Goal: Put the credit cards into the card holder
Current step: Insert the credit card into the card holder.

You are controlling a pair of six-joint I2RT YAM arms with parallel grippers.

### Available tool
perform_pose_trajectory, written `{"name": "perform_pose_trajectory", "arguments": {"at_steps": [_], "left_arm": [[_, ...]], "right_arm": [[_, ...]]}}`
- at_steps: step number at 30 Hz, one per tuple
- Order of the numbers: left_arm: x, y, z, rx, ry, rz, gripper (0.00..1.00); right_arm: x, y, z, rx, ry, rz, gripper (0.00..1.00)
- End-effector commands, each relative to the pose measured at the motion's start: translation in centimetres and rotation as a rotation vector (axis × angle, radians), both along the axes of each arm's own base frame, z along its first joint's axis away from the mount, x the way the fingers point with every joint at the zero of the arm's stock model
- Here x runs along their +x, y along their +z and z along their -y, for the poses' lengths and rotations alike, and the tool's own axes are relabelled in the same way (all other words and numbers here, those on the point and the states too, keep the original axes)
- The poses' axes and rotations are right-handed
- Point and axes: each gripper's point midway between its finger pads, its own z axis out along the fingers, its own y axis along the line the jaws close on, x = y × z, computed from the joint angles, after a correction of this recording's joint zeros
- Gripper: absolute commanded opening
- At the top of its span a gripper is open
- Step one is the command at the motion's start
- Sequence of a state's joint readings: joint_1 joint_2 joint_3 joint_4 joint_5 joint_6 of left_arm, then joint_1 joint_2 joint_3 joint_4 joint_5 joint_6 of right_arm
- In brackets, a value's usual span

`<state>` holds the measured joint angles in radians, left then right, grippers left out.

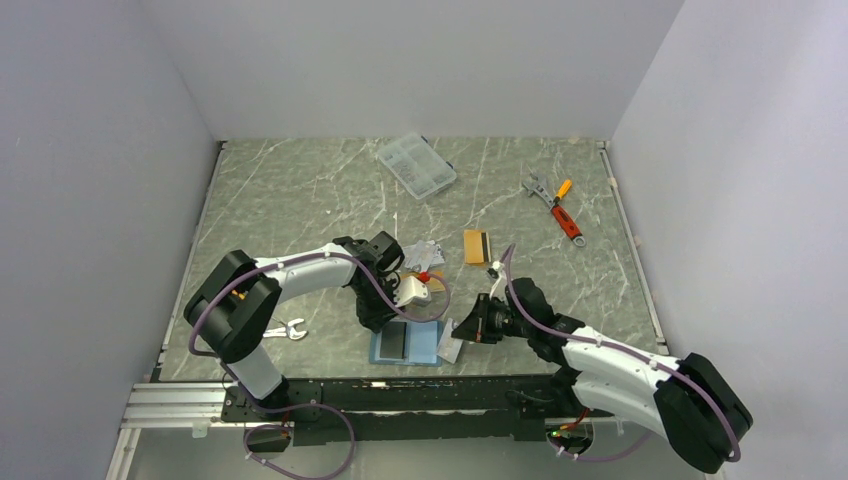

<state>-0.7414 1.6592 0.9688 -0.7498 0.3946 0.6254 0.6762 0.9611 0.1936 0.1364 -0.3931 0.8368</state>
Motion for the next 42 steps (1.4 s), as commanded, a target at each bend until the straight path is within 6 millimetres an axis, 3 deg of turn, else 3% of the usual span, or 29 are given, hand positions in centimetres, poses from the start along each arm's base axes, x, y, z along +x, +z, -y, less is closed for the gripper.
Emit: {"name": "perform_pose_trajectory", "arguments": {"at_steps": [1, 23, 28, 35, 42], "left_arm": [[-0.4, -0.9, -0.7, 0.029, -0.023, 0.009, 0.26], [-0.5, -0.4, -0.4, 0.015, -0.027, 0.009, 0.24], [-0.6, -0.6, -0.5, 0.021, -0.028, 0.005, 0.23], [-0.6, -0.6, -0.7, 0.027, -0.030, 0.007, 0.22], [-0.6, -0.5, -0.5, 0.024, -0.029, 0.002, 0.21]], "right_arm": [[0.2, 0.6, 0.0, -0.007, 0.008, 0.031, 0.00], [0.3, -0.6, -0.6, -0.074, 0.048, 0.031, 0.00], [0.5, -0.4, -1.4, -0.090, 0.066, 0.047, 0.00], [0.5, 1.0, -0.7, -0.100, 0.065, 0.099, 0.00], [0.1, 0.5, -0.4, -0.098, 0.060, 0.084, 0.00]]}}
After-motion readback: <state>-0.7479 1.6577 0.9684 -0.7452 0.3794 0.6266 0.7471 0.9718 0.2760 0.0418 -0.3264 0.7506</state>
